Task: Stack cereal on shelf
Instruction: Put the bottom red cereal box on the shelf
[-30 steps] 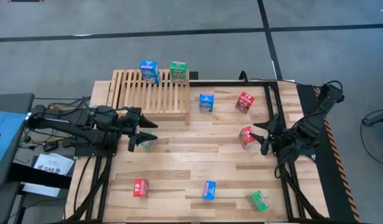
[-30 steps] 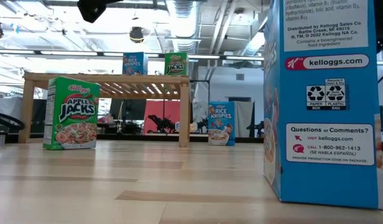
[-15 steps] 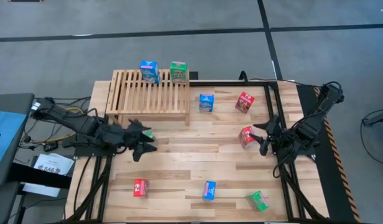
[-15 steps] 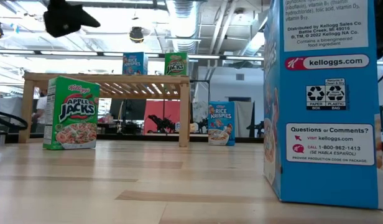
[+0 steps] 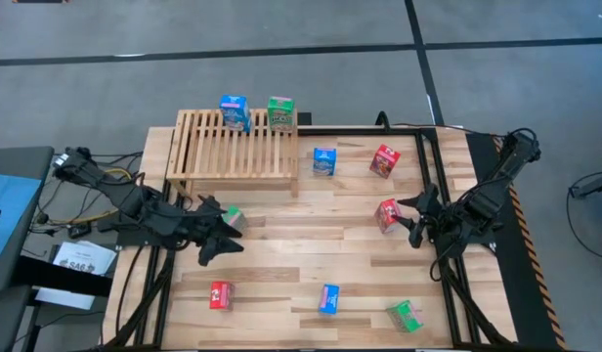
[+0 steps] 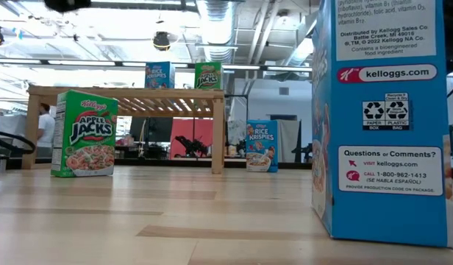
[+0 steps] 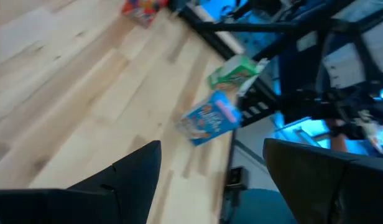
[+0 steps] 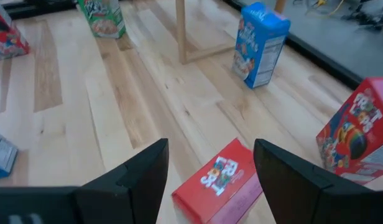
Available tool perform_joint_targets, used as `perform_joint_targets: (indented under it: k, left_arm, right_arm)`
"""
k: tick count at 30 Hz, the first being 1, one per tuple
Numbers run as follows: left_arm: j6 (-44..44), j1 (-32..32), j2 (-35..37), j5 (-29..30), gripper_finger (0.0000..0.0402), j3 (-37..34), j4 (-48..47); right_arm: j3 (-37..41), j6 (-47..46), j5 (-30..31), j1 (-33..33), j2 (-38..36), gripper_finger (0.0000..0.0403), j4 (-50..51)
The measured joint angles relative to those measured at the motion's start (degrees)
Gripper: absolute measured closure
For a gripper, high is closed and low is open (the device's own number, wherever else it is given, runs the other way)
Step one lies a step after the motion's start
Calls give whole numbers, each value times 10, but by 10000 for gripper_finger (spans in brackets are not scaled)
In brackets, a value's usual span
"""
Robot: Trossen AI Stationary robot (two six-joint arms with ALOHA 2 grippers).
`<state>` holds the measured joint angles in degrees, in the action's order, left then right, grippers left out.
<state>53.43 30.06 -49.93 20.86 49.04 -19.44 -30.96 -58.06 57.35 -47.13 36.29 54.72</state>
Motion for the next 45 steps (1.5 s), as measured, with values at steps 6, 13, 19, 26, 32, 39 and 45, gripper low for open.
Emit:
perform_joint_targets:
  k: [6,13,19,26,32,39,45]
  left_arm:
    - [-29,21,-44,9,130,63,-6]
    - [8,43,-101,26,130,144,-122]
    - [82,61,-145,37,130,210,-256]
    - [148,63,-176,36,130,234,-351]
    - [193,66,-189,34,130,234,-418]
    - [190,66,-191,52,130,234,-421]
    - [189,66,-191,65,130,234,-418]
  right_arm:
    - [0,0,-42,0,0,142,0]
    - [0,0,-68,0,0,142,0]
    - [0,0,-68,0,0,142,0]
    - [0,0,-68,0,0,142,0]
    - [0,0,-61,0,1,142,-2]
    - [0,0,-31,0,1,142,-12]
    - [0,0,-16,0,1,142,-15]
